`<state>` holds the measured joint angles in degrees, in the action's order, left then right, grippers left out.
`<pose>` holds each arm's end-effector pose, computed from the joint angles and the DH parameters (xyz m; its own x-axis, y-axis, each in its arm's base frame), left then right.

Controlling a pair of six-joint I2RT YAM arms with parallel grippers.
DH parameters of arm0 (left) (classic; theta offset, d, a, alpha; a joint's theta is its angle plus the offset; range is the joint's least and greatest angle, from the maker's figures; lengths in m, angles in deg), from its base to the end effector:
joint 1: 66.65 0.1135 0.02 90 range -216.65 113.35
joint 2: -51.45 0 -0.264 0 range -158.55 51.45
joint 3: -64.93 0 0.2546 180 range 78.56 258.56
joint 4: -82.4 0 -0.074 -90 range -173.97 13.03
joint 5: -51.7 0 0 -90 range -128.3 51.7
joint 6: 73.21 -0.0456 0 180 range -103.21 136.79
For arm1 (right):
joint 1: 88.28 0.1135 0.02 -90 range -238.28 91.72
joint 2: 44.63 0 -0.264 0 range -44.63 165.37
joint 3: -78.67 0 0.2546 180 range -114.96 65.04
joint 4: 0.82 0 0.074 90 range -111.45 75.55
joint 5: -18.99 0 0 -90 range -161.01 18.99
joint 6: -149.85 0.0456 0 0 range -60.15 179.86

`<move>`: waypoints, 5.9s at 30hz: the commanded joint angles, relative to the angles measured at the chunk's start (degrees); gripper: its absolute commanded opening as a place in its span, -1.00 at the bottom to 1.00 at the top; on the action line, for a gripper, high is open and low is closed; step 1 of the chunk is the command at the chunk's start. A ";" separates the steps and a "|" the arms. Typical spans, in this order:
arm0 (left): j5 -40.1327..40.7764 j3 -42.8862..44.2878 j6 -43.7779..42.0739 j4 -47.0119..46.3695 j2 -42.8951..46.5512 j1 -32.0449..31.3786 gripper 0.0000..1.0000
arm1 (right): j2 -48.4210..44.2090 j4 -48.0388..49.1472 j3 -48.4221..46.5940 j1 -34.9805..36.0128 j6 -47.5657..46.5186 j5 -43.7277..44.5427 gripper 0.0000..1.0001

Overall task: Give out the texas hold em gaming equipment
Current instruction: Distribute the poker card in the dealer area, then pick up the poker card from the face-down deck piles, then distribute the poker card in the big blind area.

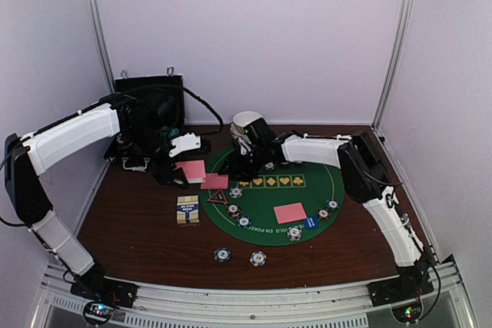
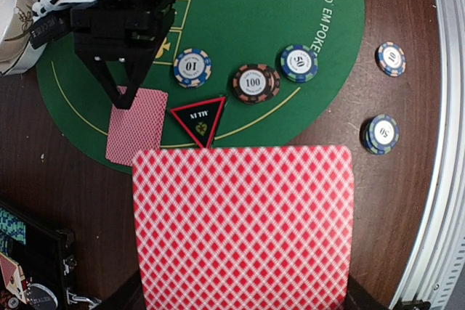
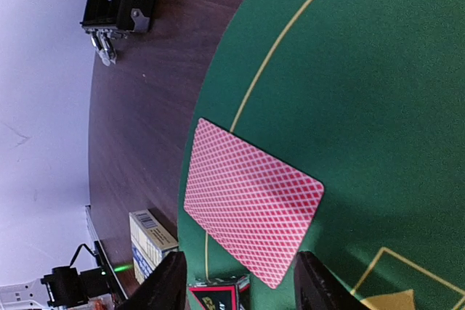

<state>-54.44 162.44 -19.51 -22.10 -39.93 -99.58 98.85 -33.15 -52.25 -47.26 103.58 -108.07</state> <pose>0.2625 -0.1851 0.2944 -0.2753 0.8558 -0.4380 0.9521 0.3057 -0.0011 0.4036 0.3875 0.1373 -0.9695 -0.1122 -0.2179 -0.2432 0.5528 0.7971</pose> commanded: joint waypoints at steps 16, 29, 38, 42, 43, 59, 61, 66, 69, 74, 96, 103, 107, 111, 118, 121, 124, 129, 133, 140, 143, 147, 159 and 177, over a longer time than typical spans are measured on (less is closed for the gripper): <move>-1.04 2.46 0.79 0.10 1.08 0.45 -1.00 | -26.21 21.41 25.15 0.47 7.74 -4.86 0.68; -0.64 2.98 0.88 0.12 0.32 0.41 -1.00 | -31.21 41.30 38.11 5.93 19.96 -9.48 0.62; -0.43 3.02 0.92 0.15 0.38 0.41 -1.00 | -28.88 44.71 36.61 8.01 22.68 -10.78 0.61; -0.47 3.13 0.90 0.12 0.43 0.41 -1.00 | -27.43 45.26 35.28 8.66 23.46 -11.64 0.61; -0.48 3.13 0.83 0.14 0.43 0.41 -1.00 | -26.88 45.86 34.92 8.83 23.97 -12.04 0.60; -0.90 3.38 0.83 0.32 0.41 0.41 -1.00 | -20.19 44.93 26.20 11.43 26.06 -14.50 0.55; -1.05 3.40 0.86 0.33 0.43 0.41 -1.00 | -18.93 44.63 25.03 11.49 26.92 -14.17 0.52; -0.85 3.27 1.01 0.45 0.82 0.41 -1.00 | -16.44 43.36 22.63 11.46 28.29 -12.79 0.44; -0.90 3.07 0.96 0.45 1.10 0.41 -1.00 | -16.13 43.36 22.35 11.42 28.75 -12.99 0.41; -0.88 3.05 0.97 0.43 1.07 0.43 -1.00 | -17.54 43.66 25.39 10.75 28.58 -13.32 0.34; -0.83 3.35 0.97 0.49 0.77 0.42 -1.00 | -26.89 43.52 36.24 6.90 26.89 -14.01 -0.41; -0.65 3.31 0.88 0.51 0.50 0.41 -1.00 | -29.67 44.94 37.23 6.80 28.49 -13.56 -0.73; -0.49 3.14 0.80 0.45 0.50 0.43 -1.00 | -30.98 43.92 37.40 6.72 28.41 -13.78 -0.94; -0.14 2.89 0.79 0.45 0.63 0.41 -1.00 | -32.32 40.92 37.88 5.90 26.74 -14.12 -1.00; -0.05 2.54 0.62 0.50 0.91 0.41 -1.00 | -34.11 37.09 39.28 3.16 24.28 -15.22 -1.00; 0.14 2.35 0.66 0.45 0.96 0.41 -1.00 | -34.93 34.99 39.38 1.45 22.51 -15.70 -1.00; 0.19 2.29 0.56 0.47 1.02 0.41 -1.00 | -35.94 30.90 38.89 -1.42 19.65 -15.95 -1.00; 0.31 2.39 0.44 0.50 1.12 0.41 -1.00 | -35.68 20.98 37.05 -9.03 12.22 -14.65 -1.00; 0.32 2.52 0.50 0.45 1.24 0.41 -1.00 | -32.44 11.76 32.16 -14.29 5.25 -12.14 -1.00; 0.29 2.80 0.43 0.72 1.27 0.41 -1.00 | -22.44 -0.67 18.42 -19.08 -4.89 -6.10 -1.00; 0.20 2.78 0.43 0.71 1.22 0.41 -1.00 | -18.06 -2.03 13.51 -20.18 -6.21 -4.62 -1.00; 0.23 2.86 0.38 0.78 1.19 0.41 -1.00 | -12.94 -2.66 7.90 -21.18 -6.62 -3.77 -0.98; -0.12 2.46 0.38 0.80 1.02 0.41 -1.00 | -3.50 -4.66 -1.55 -21.77 -5.04 -3.02 -0.88; -0.27 2.09 0.54 0.73 1.39 0.41 -1.00 | -5.89 -13.63 -2.41 -21.76 -11.97 5.41 -0.45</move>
<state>-53.72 164.28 -18.85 -19.63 -40.06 -99.47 94.89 -42.55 -53.02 -68.73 95.14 -107.61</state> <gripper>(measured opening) 0.671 0.207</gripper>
